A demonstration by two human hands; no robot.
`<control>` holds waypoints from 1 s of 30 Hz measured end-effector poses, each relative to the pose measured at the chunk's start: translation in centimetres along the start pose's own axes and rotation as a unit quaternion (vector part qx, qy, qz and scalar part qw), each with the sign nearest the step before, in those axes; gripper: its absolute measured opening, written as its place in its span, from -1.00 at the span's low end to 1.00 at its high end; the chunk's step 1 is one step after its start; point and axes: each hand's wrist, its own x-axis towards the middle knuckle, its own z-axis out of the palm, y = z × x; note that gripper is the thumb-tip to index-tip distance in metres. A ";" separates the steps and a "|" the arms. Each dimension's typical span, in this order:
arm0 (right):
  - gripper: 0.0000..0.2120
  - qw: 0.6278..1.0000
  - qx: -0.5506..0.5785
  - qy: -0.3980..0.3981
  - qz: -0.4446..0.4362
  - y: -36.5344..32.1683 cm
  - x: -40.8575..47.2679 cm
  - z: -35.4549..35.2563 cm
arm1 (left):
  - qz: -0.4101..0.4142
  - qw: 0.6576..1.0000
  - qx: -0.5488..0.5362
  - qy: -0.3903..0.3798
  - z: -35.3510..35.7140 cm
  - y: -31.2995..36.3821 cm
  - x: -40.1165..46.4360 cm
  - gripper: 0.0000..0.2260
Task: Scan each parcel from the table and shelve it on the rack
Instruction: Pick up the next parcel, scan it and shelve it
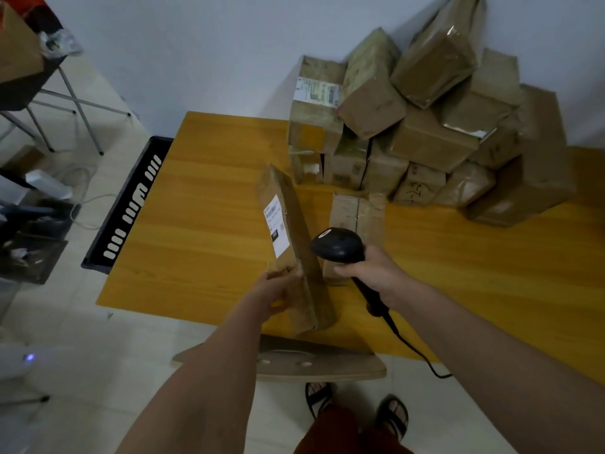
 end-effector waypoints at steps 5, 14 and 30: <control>-0.63 0.999 -0.023 -0.002 0.041 1.2 0.4 0.2 | 0.020 0.998 0.027 0.053 2.8 0.0 0.7 -0.12; -0.67 0.997 0.035 0.008 0.066 2.1 0.6 -1.6 | 0.020 0.995 -0.039 0.091 8.7 1.4 2.0 -0.50; -0.69 0.996 0.051 0.039 0.059 3.2 2.0 -8.2 | 0.013 0.991 -0.084 0.107 14.9 2.7 3.0 -0.45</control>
